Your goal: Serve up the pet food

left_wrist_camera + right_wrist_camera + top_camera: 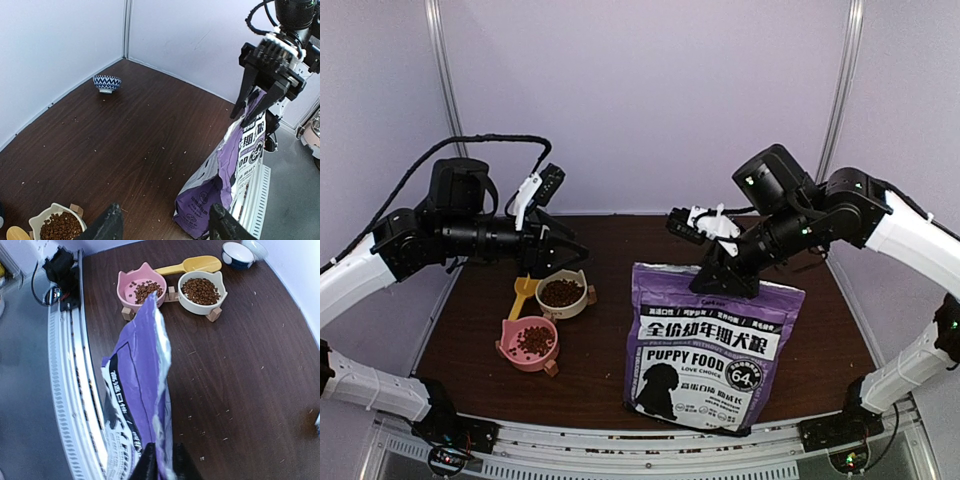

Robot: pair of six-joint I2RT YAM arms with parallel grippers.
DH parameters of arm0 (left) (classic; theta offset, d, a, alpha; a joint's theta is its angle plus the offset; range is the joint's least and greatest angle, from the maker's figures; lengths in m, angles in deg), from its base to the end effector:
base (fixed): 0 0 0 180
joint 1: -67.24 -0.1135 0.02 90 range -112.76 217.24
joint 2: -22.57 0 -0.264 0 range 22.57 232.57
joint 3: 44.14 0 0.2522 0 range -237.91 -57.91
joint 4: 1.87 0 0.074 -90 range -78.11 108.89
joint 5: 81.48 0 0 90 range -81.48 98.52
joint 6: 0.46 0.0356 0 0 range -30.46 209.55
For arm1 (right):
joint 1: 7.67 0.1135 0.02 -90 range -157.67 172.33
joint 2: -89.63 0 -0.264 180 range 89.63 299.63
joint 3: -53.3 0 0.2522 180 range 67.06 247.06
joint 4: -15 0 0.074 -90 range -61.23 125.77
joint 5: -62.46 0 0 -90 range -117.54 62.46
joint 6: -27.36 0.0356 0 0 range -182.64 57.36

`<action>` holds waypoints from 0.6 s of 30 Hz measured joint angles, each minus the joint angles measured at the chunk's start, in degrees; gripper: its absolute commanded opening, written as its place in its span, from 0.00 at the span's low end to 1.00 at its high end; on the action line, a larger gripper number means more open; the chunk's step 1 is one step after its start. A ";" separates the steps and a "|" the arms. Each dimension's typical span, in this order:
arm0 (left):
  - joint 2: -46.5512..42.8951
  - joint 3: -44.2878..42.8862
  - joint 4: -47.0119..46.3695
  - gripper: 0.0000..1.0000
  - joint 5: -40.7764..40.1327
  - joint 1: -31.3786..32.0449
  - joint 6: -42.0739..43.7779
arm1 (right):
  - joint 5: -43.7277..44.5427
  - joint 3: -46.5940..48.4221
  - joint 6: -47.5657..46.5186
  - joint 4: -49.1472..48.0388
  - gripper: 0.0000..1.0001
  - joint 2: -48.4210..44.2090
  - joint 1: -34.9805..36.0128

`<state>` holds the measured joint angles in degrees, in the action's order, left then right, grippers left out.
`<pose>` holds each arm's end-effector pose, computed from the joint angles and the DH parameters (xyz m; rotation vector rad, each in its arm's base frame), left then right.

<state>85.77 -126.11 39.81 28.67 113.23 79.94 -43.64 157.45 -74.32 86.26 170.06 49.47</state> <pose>0.1570 -0.1802 0.3885 0.8751 1.8841 -0.9622 0.1437 0.2406 0.3955 -1.5104 1.9645 0.6942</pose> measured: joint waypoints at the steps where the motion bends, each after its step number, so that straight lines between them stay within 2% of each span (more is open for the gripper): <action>1: 0.00 0.02 -0.02 0.61 -0.02 -0.02 0.00 | 0.57 -0.22 0.46 0.59 0.00 -0.79 0.00; 5: 0.00 0.07 -0.02 0.62 -0.04 -0.33 0.02 | 1.97 -1.36 0.46 1.42 0.00 -2.82 0.00; 8: 0.00 0.07 0.00 0.62 -0.04 -0.50 0.02 | 3.02 -2.05 0.68 1.70 0.16 -3.89 -0.07; 11: 0.00 0.07 0.00 0.62 -0.09 -0.70 0.02 | 4.17 -2.34 1.44 2.69 0.21 -4.72 -0.11; 15: -0.02 0.07 0.00 0.62 -0.22 -0.70 0.04 | 5.66 -3.48 1.64 3.93 0.20 -7.21 -0.44; 18: -0.02 0.07 0.00 0.62 -0.39 -0.70 0.04 | 6.14 -4.79 2.10 5.09 0.11 -9.33 -0.57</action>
<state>85.75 -126.04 39.81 28.27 112.54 79.98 -37.50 152.66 -72.23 91.35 160.72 48.91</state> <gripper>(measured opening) 0.618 0.187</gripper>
